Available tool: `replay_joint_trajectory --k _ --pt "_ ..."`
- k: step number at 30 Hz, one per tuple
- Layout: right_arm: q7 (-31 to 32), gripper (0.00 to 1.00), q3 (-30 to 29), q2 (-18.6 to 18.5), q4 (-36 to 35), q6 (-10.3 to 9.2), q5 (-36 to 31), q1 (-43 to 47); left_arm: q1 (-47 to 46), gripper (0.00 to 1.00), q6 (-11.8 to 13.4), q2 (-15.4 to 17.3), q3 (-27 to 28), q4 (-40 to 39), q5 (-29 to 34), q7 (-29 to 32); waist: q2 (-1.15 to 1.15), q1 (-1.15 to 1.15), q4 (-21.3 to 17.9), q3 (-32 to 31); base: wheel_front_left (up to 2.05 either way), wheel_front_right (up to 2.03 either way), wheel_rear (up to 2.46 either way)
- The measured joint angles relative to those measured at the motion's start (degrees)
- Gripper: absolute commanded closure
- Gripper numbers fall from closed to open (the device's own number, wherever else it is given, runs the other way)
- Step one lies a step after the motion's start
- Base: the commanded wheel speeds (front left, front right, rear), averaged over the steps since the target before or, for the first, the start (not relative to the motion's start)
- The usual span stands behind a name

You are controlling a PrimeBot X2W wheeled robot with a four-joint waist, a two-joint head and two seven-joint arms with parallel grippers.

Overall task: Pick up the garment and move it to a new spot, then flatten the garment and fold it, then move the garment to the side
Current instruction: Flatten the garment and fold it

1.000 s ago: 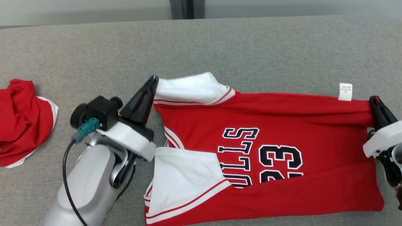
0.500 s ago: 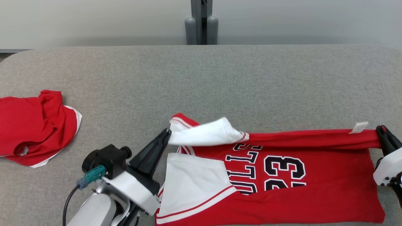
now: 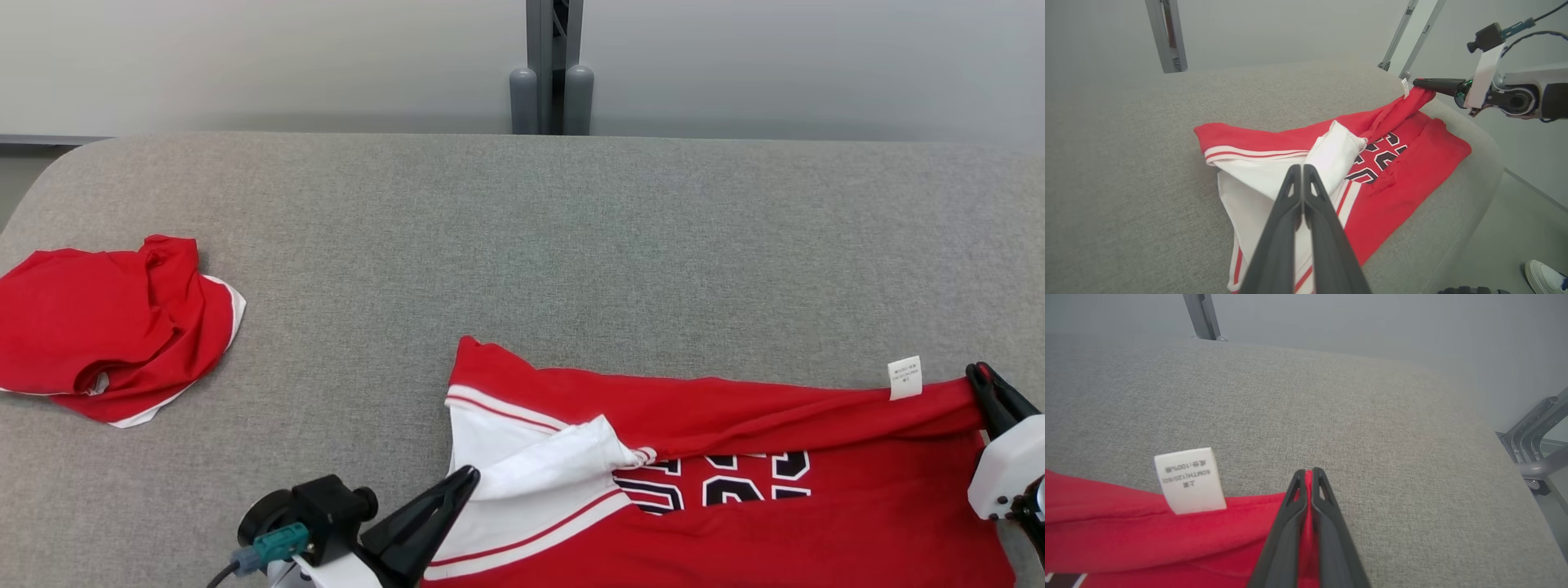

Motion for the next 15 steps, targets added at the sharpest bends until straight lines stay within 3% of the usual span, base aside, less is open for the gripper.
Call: replay_joint_trajectory --k 8,15 --pt "0.0 1.0 5.97 -1.22 0.71 0.0 3.21 0.53 -0.16 1.0 0.19 0.6 -3.66 3.05 3.87 -0.02 0.0 0.0 -0.37 -0.68 0.0 0.0 0.0" --pt "1.64 1.0 12.18 -4.82 -2.7 0.0 8.53 1.29 -0.87 1.0 1.1 -0.44 -5.49 8.45 6.81 -1.1 0.0 0.0 -1.84 -2.03 0.0 0.0 0.0"
